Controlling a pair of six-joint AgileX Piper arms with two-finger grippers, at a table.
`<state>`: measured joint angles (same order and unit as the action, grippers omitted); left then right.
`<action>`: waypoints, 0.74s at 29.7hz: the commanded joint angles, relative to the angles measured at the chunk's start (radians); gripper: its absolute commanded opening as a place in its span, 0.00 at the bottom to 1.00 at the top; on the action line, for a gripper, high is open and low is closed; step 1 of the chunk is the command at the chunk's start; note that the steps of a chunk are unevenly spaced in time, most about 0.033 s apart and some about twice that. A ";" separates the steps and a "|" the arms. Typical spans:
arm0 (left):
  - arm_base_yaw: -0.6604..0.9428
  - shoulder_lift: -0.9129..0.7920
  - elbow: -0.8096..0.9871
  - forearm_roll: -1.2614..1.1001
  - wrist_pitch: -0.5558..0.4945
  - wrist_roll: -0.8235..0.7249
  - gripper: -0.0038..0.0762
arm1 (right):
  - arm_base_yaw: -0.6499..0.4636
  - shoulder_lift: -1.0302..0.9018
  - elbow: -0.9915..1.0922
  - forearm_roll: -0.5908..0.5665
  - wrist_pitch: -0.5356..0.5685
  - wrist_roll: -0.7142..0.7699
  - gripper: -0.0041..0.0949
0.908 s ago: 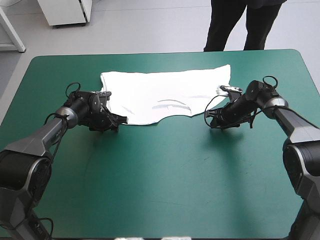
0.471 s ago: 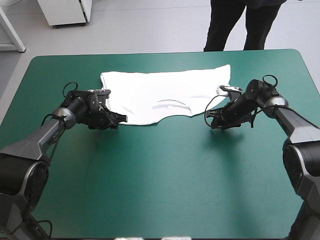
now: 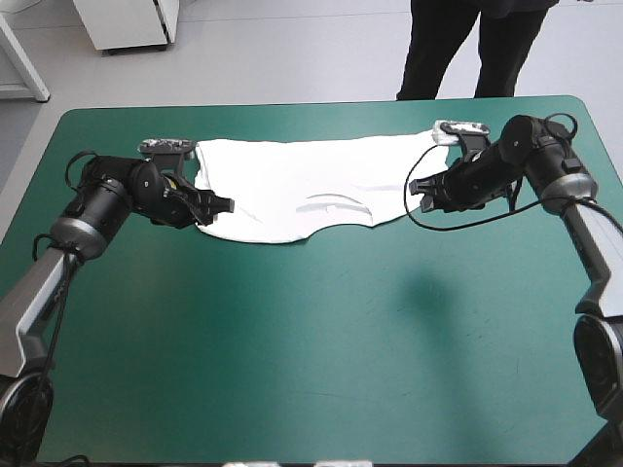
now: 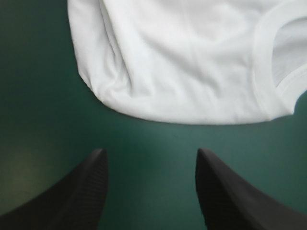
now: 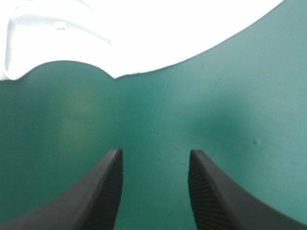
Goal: Fold the cloth
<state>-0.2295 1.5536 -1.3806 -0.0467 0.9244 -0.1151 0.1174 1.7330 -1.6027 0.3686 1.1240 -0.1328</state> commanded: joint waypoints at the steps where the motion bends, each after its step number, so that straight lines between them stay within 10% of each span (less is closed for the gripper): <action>1: 0.004 -0.070 -0.091 0.053 -0.006 -0.072 0.55 | 0.000 -0.097 -0.094 -0.022 0.013 0.017 0.46; 22: 0.129 0.407 -0.501 0.065 0.262 -0.005 0.55 | 0.000 -0.091 -0.150 -0.027 0.008 0.047 0.46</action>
<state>-0.0984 1.9692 -1.8154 0.0085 1.1785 -0.1262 0.1174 1.6806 -1.7199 0.3323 1.1718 -0.0829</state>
